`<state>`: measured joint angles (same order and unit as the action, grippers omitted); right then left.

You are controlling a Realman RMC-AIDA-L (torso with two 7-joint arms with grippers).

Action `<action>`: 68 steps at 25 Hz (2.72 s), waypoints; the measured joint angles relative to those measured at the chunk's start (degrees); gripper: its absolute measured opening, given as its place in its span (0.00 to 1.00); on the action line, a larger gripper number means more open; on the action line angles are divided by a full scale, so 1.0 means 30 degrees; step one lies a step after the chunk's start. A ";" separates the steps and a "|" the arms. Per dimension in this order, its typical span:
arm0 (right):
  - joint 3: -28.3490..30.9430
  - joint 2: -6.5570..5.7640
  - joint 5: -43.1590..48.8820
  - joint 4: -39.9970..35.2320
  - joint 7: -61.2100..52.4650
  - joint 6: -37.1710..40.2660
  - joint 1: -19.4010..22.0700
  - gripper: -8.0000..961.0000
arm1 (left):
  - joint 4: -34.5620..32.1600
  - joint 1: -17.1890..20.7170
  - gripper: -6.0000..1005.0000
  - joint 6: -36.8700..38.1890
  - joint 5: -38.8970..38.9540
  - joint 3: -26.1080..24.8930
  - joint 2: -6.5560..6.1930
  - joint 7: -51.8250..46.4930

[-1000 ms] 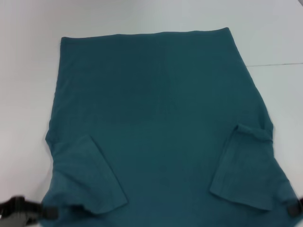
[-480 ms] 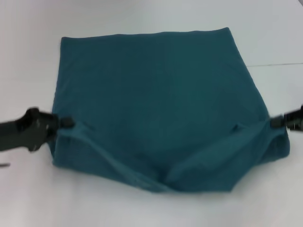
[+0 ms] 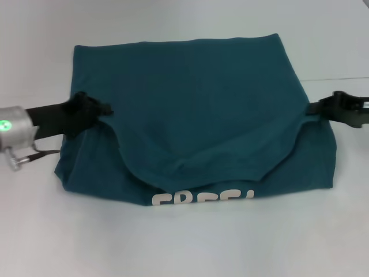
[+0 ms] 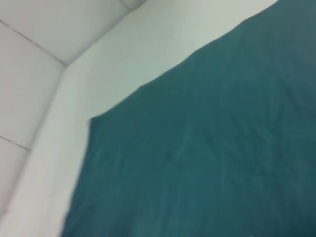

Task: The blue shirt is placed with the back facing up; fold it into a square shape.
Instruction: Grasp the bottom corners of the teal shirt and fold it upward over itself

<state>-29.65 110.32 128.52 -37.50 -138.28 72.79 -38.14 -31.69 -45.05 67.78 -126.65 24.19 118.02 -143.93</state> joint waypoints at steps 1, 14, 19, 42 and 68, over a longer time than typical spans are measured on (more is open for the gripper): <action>-0.0582 0.0059 0.0030 0.0410 0.0080 -0.1185 -0.0214 0.06 | 0.0079 -0.0120 0.01 -0.0888 -0.0003 0.0613 0.0157 -0.0008; -0.2964 -0.0232 -0.0077 0.1556 -0.0389 -0.6019 -0.2054 0.06 | 0.0058 -0.0807 0.01 -0.3567 0.0099 0.2398 0.0182 -0.0438; -0.2924 -0.0381 -0.0204 0.1170 -0.0709 -0.6514 -0.2796 0.06 | 0.0063 -0.1518 0.01 -0.4248 0.0093 0.2425 0.0053 -0.0467; -0.4702 -0.0080 0.1193 0.2980 -0.0701 -1.2004 -0.4186 0.06 | 0.0930 -0.2339 0.04 -0.8549 0.0069 0.5183 0.0249 -0.1190; -0.5022 -0.0888 0.4771 0.4091 -0.2853 -1.2752 -0.4901 0.27 | 0.0491 -0.1896 0.37 -0.9634 0.0212 0.5085 0.0790 -0.1470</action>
<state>-44.71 107.65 142.84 -25.22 -146.84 34.53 -52.85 -30.22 -50.74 38.88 -126.01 39.45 120.39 -148.34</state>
